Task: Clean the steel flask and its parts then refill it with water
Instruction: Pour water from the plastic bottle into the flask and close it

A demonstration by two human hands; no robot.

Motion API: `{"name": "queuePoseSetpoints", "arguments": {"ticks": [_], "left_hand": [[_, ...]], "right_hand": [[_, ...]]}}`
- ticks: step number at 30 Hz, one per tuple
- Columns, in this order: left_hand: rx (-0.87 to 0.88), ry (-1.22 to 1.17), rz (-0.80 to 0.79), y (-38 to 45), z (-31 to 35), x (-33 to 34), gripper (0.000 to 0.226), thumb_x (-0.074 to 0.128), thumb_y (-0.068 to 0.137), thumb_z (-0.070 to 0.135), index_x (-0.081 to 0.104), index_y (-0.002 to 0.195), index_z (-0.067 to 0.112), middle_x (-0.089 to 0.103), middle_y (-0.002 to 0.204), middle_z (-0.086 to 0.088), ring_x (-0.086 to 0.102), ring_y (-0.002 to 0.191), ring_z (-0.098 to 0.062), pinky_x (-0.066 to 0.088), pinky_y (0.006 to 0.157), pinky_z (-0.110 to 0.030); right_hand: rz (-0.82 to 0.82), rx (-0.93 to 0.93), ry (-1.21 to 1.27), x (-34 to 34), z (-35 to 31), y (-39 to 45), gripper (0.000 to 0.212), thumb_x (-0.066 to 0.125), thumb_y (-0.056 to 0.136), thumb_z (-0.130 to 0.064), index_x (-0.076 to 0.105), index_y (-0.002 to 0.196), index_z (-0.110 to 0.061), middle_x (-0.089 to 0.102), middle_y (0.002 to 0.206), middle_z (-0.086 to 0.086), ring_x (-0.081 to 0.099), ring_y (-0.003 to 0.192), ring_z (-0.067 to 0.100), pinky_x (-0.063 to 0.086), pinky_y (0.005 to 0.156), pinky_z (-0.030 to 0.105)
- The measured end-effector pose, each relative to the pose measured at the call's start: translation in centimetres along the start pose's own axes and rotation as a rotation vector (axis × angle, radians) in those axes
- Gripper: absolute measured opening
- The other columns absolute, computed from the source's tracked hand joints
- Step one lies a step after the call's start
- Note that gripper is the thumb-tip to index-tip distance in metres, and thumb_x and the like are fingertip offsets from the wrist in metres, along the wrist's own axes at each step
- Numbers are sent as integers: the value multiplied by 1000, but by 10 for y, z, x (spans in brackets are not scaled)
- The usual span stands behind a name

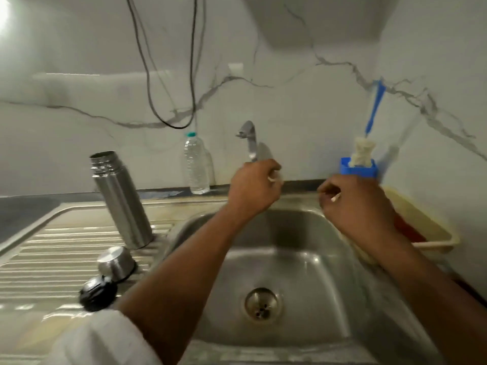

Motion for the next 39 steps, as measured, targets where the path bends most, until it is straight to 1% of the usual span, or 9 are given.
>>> {"name": "queuePoseSetpoints", "arguments": {"ticks": [5,8,11,14,20,29,31,34,39], "left_hand": [[-428,19,81,7,-105,-66,62,82,83,36,61,139,19,71,126,-2,64,118,-24,49,93,-34],[-600,-18,151,24,-152,-80,58,81,84,32,60,134,13,67,120,-4,63,112,-25,46,83,-32],[-621,24,151,54,-189,-74,63,82,82,33,54,133,10,64,125,-9,61,117,-29,54,91,-39],[-659,-51,138,84,-216,-58,78,86,77,43,49,137,10,60,132,-11,59,124,-31,56,100,-46],[-614,-106,158,117,-236,-32,76,92,71,51,57,127,15,56,104,0,65,107,-24,62,90,-41],[-443,-120,270,75,-180,-64,63,96,65,49,70,113,17,64,98,6,60,92,-12,52,79,-29],[-452,-171,256,50,-158,-76,70,97,59,55,73,114,20,73,104,4,69,95,-13,60,84,-33],[-458,-302,159,12,-128,-93,68,99,54,54,75,110,23,78,102,5,75,93,-12,64,86,-38],[-303,-585,-43,-57,-90,-105,43,98,68,25,78,106,20,81,95,8,77,87,-4,63,87,-28]], "right_hand": [[-217,-137,67,82,-95,25,14,81,78,-25,81,93,-27,80,94,-4,74,90,20,62,87,38],[-322,-105,168,135,-142,43,12,84,77,-21,79,89,-21,78,90,-2,74,86,19,63,83,38],[-363,1,290,190,-166,70,27,89,76,-29,73,95,-18,76,101,2,72,88,21,59,77,32],[-369,55,358,240,-173,98,58,90,79,-34,65,127,-13,69,128,7,65,116,26,44,83,26],[-279,90,421,313,-172,133,81,90,77,-43,53,142,-13,63,138,6,61,126,27,50,102,36],[-328,54,415,261,-165,110,91,92,69,-51,53,143,-16,64,137,-1,61,126,23,50,101,35],[-382,36,450,227,-163,90,79,94,65,-52,62,129,-20,66,119,-10,65,114,14,50,94,30],[-433,2,565,185,-153,51,68,99,48,-57,72,104,-28,79,101,-12,75,96,9,61,91,38],[-513,-14,872,143,-129,-20,63,101,60,-12,70,114,-23,80,100,-1,77,95,17,64,83,36]]}}
Point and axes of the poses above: each hand's wrist, its own y-axis towards the middle knuckle, its own x-axis out of the palm, z = x × y, the point moved 3 cm from there along y, towards the middle knuckle
